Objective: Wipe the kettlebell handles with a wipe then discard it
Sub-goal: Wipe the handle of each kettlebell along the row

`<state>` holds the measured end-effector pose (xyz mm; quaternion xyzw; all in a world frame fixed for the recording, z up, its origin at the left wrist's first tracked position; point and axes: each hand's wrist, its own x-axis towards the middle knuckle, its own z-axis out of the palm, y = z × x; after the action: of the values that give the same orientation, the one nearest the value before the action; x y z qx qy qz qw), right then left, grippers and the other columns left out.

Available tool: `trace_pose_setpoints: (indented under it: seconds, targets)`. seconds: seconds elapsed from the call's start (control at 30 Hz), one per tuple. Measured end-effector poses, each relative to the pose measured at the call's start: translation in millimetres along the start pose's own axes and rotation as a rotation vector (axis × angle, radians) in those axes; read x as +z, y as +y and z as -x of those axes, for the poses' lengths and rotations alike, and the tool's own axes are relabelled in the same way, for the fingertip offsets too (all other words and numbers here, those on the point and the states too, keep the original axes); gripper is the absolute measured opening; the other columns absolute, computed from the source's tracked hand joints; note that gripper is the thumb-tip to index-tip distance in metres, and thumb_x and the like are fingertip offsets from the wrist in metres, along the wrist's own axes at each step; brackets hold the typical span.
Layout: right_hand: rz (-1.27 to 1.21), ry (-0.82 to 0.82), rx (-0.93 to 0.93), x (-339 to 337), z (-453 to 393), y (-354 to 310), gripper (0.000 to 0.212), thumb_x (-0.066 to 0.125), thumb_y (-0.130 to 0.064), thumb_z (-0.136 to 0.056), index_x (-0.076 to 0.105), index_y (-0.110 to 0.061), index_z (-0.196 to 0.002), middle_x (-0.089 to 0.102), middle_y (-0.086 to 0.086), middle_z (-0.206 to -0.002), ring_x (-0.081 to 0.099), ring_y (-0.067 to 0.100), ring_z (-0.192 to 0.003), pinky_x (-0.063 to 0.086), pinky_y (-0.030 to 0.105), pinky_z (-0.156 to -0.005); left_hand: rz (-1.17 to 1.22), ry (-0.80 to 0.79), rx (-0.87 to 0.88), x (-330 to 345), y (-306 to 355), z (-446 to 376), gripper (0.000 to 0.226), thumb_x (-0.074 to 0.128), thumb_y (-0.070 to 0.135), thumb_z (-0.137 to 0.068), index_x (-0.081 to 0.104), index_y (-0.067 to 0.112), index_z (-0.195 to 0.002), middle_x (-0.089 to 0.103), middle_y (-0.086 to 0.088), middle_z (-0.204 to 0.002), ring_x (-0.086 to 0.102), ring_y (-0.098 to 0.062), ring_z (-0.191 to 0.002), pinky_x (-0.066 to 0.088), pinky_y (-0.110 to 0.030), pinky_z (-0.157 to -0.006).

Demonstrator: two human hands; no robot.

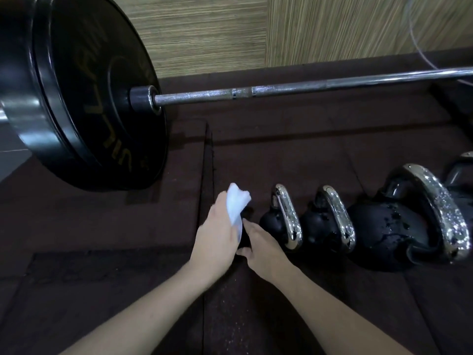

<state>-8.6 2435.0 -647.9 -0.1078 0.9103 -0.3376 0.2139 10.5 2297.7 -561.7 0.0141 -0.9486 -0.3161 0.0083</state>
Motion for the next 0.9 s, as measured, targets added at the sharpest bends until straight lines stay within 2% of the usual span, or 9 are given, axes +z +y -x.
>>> trace_pose_setpoints:
  seconds: [0.1,0.2,0.33,0.5,0.57,0.63,0.73,0.8,0.9]
  targets:
    - [0.043,-0.007,-0.011,-0.3,1.9,0.2,0.082,0.066,-0.024,-0.099,0.017,-0.014,-0.164,0.023,-0.002,-0.169,0.031,0.015,-0.152,0.028,0.024,-0.120,0.374,0.052,-0.044,2.5,-6.1,52.9,0.070,0.052,0.007,-0.103,0.033,0.071,-0.123,0.065,0.018,-0.100,0.065,0.001,-0.097,0.050,-0.013,-0.077]
    - [0.031,0.015,-0.012,3.6,-0.7,5.7,0.081,0.069,-0.020,-0.096,0.022,-0.017,-0.162,0.030,-0.004,-0.166,0.035,0.015,-0.150,0.031,0.022,-0.119,0.377,0.126,-0.153,30.0,-27.4,67.9,0.050,0.058,0.030,-0.105,0.028,0.056,-0.136,0.067,0.023,-0.111,0.067,0.005,-0.102,0.056,-0.018,-0.082]
    - [0.007,0.008,0.008,2.8,0.8,9.7,0.075,0.063,-0.009,-0.098,0.026,-0.019,-0.162,0.028,-0.012,-0.164,0.035,0.007,-0.148,0.019,-0.003,-0.102,0.442,0.120,-0.295,49.9,-36.8,71.3,0.043,0.060,0.040,-0.102,0.037,0.045,-0.139,0.068,0.029,-0.108,0.068,0.003,-0.103,0.053,-0.017,-0.082]
    - [-0.079,0.010,0.029,4.5,0.3,9.9,0.075,0.064,-0.006,-0.094,0.033,-0.030,-0.158,0.041,-0.015,-0.156,0.046,0.005,-0.139,0.038,0.019,-0.112,0.379,0.133,-0.253,36.8,-33.0,64.8,0.052,0.060,0.033,-0.102,0.033,0.068,-0.130,0.071,0.018,-0.113,0.068,0.002,-0.102,0.052,-0.014,-0.081]
    - [-0.049,0.014,0.016,5.2,-0.8,9.3,0.066,0.070,-0.016,-0.093,0.040,-0.029,-0.151,0.049,-0.011,-0.148,0.054,0.014,-0.133,0.042,0.022,-0.104,0.305,0.109,-0.193,20.3,-23.4,52.1,0.044,0.056,0.036,-0.103,0.036,0.061,-0.132,0.068,0.020,-0.108,0.067,0.002,-0.095,0.051,-0.014,-0.076]
    - [0.015,0.010,0.015,1.2,0.6,5.7,0.062,0.069,-0.023,-0.096,0.039,-0.019,-0.150,0.050,-0.005,-0.147,0.053,0.018,-0.133,0.039,0.022,-0.101,0.120,0.057,-0.174,7.0,-9.6,29.6,0.032,0.052,0.035,-0.105,0.041,0.036,-0.135,0.060,0.019,-0.096,0.064,-0.002,-0.085,0.044,-0.018,-0.067]
    - [-0.002,0.003,-0.005,0.0,2.4,2.7,0.073,0.069,-0.024,-0.096,0.031,-0.018,-0.158,0.041,-0.004,-0.157,0.045,0.019,-0.142,0.036,0.026,-0.112,-0.253,-0.074,-0.256,-3.1,17.7,-17.4,0.017,0.052,0.026,-0.105,0.039,0.016,-0.108,0.049,0.007,-0.084,0.063,-0.023,-0.081,0.039,-0.031,-0.065]
    - [-0.008,0.007,-0.022,-2.9,4.6,-1.3,0.077,0.071,-0.026,-0.095,0.029,-0.018,-0.159,0.042,-0.003,-0.157,0.047,0.021,-0.140,0.039,0.030,-0.113,-0.440,-0.215,-0.301,-6.6,36.1,-53.4,0.023,0.062,0.019,-0.099,0.040,0.013,-0.104,0.051,-0.003,-0.091,0.058,-0.029,-0.085,0.044,-0.036,-0.069]
    - [0.000,0.007,-0.033,-5.7,4.2,-4.0,0.078,0.071,-0.027,-0.096,0.027,-0.017,-0.160,0.044,-0.002,-0.154,0.050,0.021,-0.138,0.042,0.032,-0.112,-0.651,-0.450,-0.238,-6.7,54.1,-101.7,0.032,0.067,0.015,-0.093,0.060,0.008,-0.124,0.062,-0.009,-0.110,0.062,-0.031,-0.094,0.052,-0.038,-0.074]
